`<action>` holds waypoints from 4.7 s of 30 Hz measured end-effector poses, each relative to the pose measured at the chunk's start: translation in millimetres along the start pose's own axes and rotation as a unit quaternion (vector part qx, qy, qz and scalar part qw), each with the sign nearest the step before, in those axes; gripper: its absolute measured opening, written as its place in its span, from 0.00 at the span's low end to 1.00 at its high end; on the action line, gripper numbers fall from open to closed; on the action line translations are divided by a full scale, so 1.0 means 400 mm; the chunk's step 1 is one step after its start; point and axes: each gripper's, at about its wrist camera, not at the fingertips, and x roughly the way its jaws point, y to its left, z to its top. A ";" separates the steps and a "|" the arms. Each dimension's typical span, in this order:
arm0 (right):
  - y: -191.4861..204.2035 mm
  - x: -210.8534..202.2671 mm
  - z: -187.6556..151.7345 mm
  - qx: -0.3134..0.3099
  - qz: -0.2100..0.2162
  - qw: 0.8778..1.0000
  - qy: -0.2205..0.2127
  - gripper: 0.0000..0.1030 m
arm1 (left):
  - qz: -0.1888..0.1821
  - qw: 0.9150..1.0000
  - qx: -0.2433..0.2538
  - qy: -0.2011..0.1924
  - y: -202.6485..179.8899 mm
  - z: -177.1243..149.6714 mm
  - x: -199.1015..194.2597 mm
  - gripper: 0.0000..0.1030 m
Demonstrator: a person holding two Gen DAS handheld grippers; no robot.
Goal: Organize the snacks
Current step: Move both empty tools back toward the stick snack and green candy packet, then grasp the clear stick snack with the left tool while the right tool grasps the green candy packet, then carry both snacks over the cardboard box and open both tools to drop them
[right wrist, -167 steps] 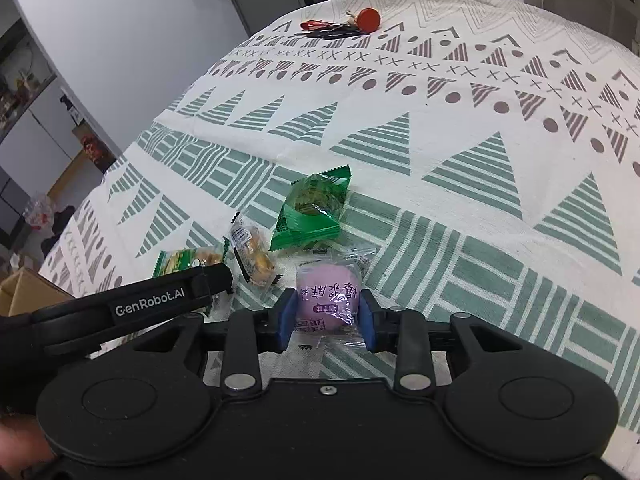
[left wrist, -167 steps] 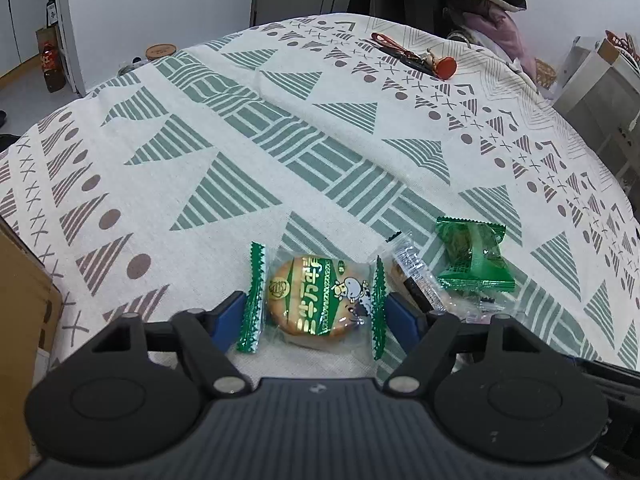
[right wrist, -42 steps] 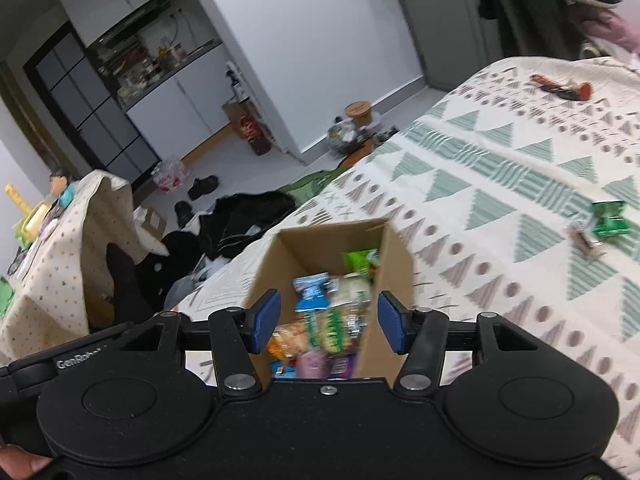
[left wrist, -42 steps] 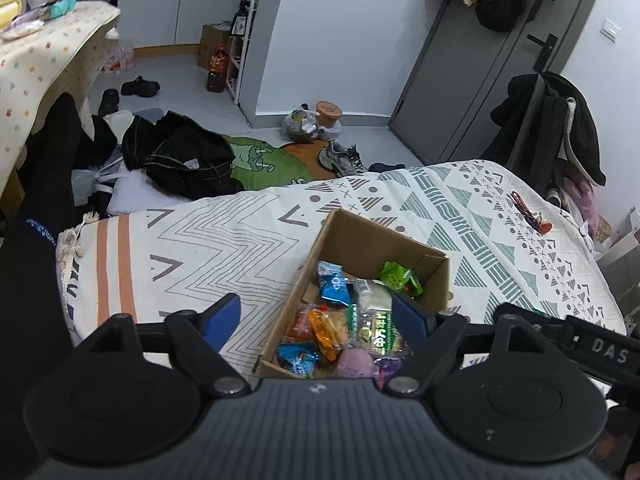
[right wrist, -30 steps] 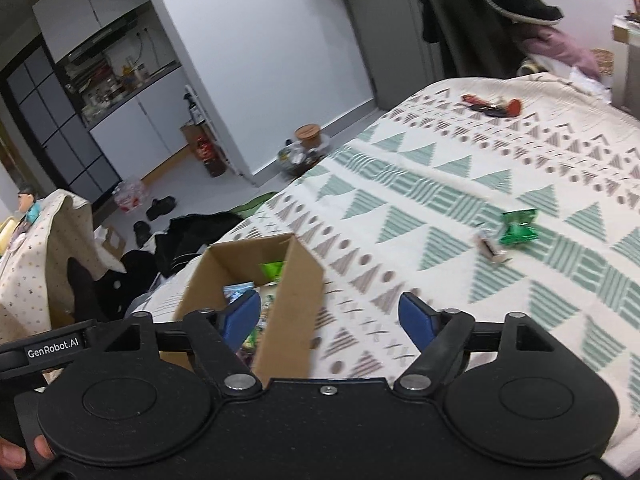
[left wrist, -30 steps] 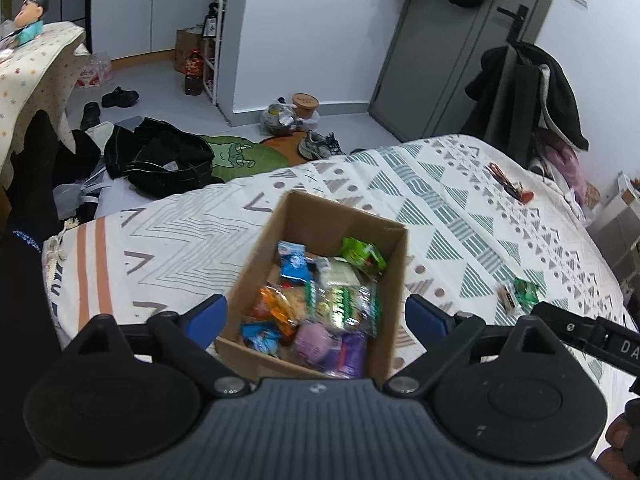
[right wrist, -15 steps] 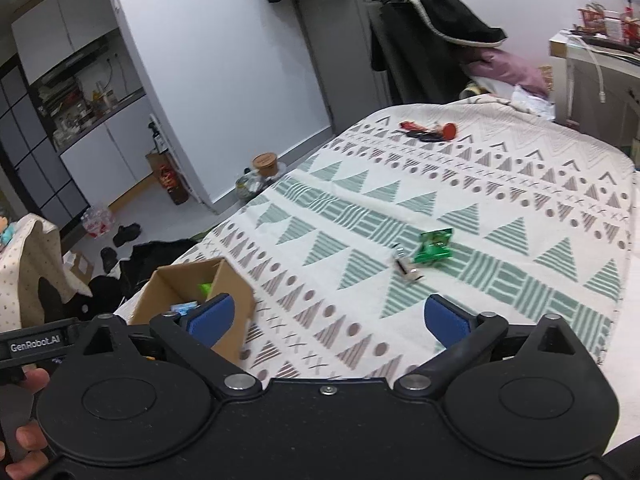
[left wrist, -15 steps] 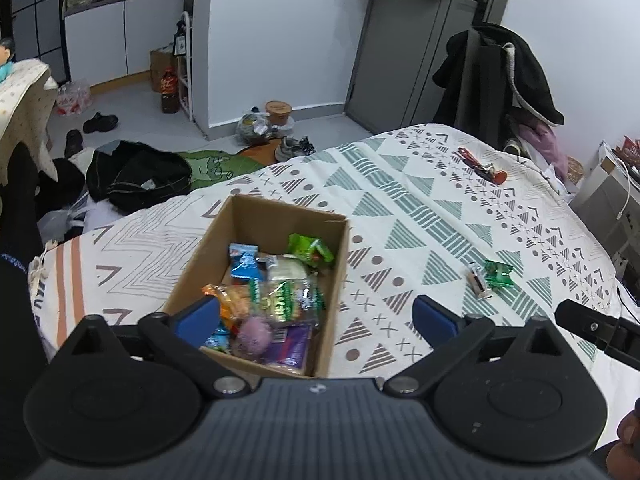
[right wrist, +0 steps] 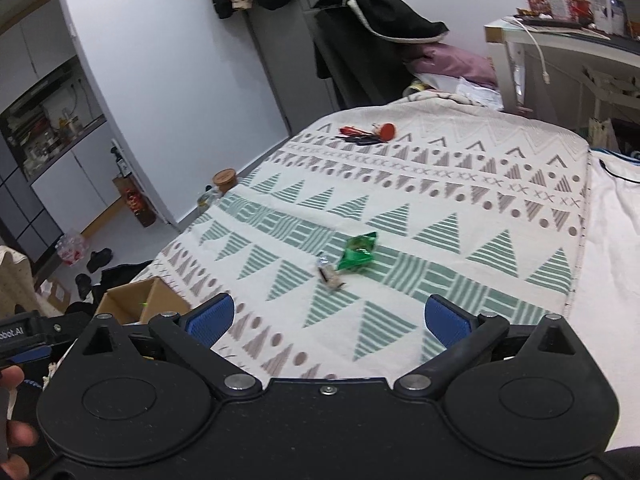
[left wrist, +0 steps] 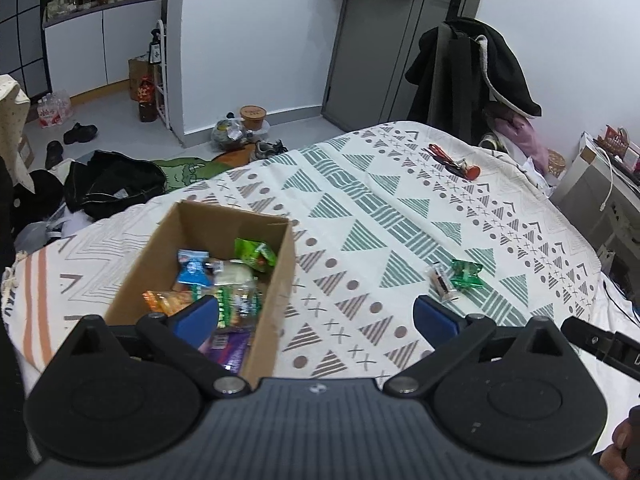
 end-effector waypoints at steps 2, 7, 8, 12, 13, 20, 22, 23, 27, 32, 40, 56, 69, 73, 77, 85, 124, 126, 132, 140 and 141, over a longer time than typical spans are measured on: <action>-0.023 0.008 -0.002 0.004 -0.002 1.000 0.000 1.00 | -0.004 1.000 0.003 0.008 -0.017 0.001 0.012 1.00; -0.077 0.041 -0.016 0.017 0.007 1.000 0.008 1.00 | -0.006 1.000 0.021 0.018 -0.069 -0.005 0.041 1.00; -0.082 0.046 -0.017 0.020 0.010 1.000 0.011 1.00 | -0.008 0.999 0.025 0.018 -0.079 -0.006 0.047 0.99; -0.088 0.067 -0.016 0.013 0.023 1.000 0.009 0.99 | -0.015 0.999 0.030 0.018 -0.114 -0.008 0.077 0.99; -0.090 0.074 -0.015 0.011 0.025 1.000 0.008 0.98 | -0.016 0.999 0.031 0.017 -0.121 -0.008 0.085 0.99; -0.122 0.145 -0.007 0.033 0.044 0.998 0.022 0.87 | -0.024 0.999 0.033 0.015 -0.173 0.002 0.147 0.97; -0.130 0.170 -0.004 0.039 0.040 0.998 0.025 0.86 | -0.024 0.999 0.035 0.015 -0.188 0.006 0.166 0.97; -0.133 0.180 -0.003 0.041 0.039 0.998 0.026 0.86 | -0.024 0.999 0.035 0.016 -0.195 0.006 0.177 0.96; -0.139 0.227 0.011 0.041 0.034 0.998 0.030 0.86 | -0.019 0.999 0.034 0.020 -0.221 0.007 0.228 0.93; -0.160 0.286 0.032 0.060 0.034 0.997 0.037 0.81 | -0.019 0.999 0.038 0.032 -0.254 0.008 0.291 0.85; -0.189 0.354 0.051 0.079 0.037 0.995 0.044 0.76 | -0.031 0.998 0.038 0.044 -0.303 0.008 0.376 0.77; -0.219 0.473 0.066 0.113 0.055 0.989 0.079 0.52 | -0.062 0.995 0.022 0.076 -0.383 -0.013 0.543 0.54; -0.209 0.540 0.075 0.108 0.063 0.988 0.091 0.51 | -0.060 0.993 0.007 0.100 -0.383 -0.034 0.639 0.18; -0.193 0.556 0.080 0.096 0.065 0.989 0.089 0.52 | -0.055 0.994 0.002 0.095 -0.362 -0.026 0.630 0.18; -0.182 0.572 0.085 0.089 0.067 0.990 0.089 0.54 | -0.047 0.995 -0.002 0.092 -0.337 -0.016 0.627 0.18; -0.146 0.608 0.090 0.066 0.052 0.992 0.091 0.59 | -0.032 0.996 -0.004 0.082 -0.297 0.003 0.609 0.18; 0.073 0.309 0.019 0.010 0.061 0.998 0.017 0.28 | -0.010 1.000 -0.020 0.016 -0.038 0.058 0.234 0.18; 0.092 0.296 0.015 0.005 0.064 0.998 0.014 0.28 | -0.010 1.000 -0.022 0.012 -0.021 0.062 0.214 0.18; 0.142 0.257 0.005 0.002 0.068 0.998 0.007 0.28 | -0.005 1.000 -0.029 0.003 0.032 0.071 0.163 0.18; 0.214 0.214 -0.002 -0.001 0.081 0.997 -0.001 0.28 | 0.005 0.999 -0.044 -0.011 0.123 0.088 0.105 0.18; 0.224 0.211 -0.003 -0.003 0.082 0.997 -0.002 0.28 | 0.006 0.999 -0.046 -0.012 0.132 0.090 0.101 0.18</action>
